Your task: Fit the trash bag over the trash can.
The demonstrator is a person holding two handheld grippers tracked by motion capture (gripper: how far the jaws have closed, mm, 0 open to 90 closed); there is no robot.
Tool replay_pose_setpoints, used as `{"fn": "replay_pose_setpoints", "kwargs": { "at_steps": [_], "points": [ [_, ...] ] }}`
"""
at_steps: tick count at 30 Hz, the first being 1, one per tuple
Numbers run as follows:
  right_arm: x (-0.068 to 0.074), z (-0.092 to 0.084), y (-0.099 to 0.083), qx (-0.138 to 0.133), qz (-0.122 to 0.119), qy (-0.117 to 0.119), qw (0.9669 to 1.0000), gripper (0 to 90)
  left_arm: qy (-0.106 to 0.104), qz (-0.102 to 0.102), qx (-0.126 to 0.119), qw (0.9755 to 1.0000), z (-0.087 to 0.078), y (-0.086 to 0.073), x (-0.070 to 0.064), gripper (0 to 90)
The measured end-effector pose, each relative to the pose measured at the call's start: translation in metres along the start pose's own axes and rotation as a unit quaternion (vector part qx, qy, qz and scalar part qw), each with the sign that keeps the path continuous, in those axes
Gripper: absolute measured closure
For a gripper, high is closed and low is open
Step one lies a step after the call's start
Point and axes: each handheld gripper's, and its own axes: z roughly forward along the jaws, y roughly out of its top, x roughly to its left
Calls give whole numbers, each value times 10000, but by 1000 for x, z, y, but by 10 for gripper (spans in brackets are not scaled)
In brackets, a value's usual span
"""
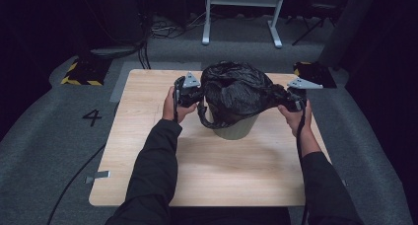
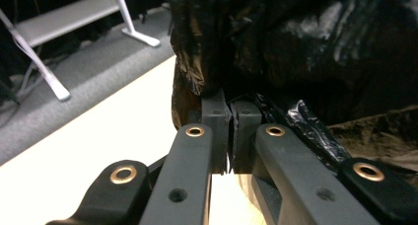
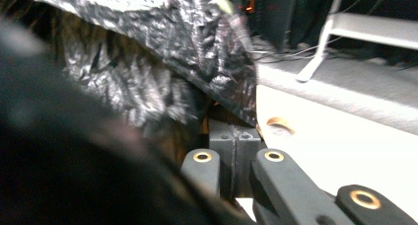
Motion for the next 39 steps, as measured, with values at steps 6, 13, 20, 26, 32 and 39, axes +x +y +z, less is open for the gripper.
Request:
{"fn": "replay_pose_setpoints", "kwargs": {
  "at_steps": [6,13,20,26,32,39],
  "points": [
    [-5,11,-14,37,165,306,9994,900,-368,-205,5,9991,5,-9,6,886],
    [-3,2,-32,104,6,898,9959,900,-724,113,11,9973,-13,-22,-10,892],
    [24,-28,-47,177,-243,1136,9931,760,-654,668,50,9956,-57,-33,-38,832],
    [30,-70,-37,149,-830,406,9956,312,-321,544,-270,9976,-83,-30,-34,845],
    [35,-118,-28,-222,-1042,434,9934,181,-188,516,-337,9979,-94,-23,-33,861],
    [53,-148,-19,-414,-1386,629,9875,182,-39,526,-226,9983,-94,-18,-35,876]
  ]
}}
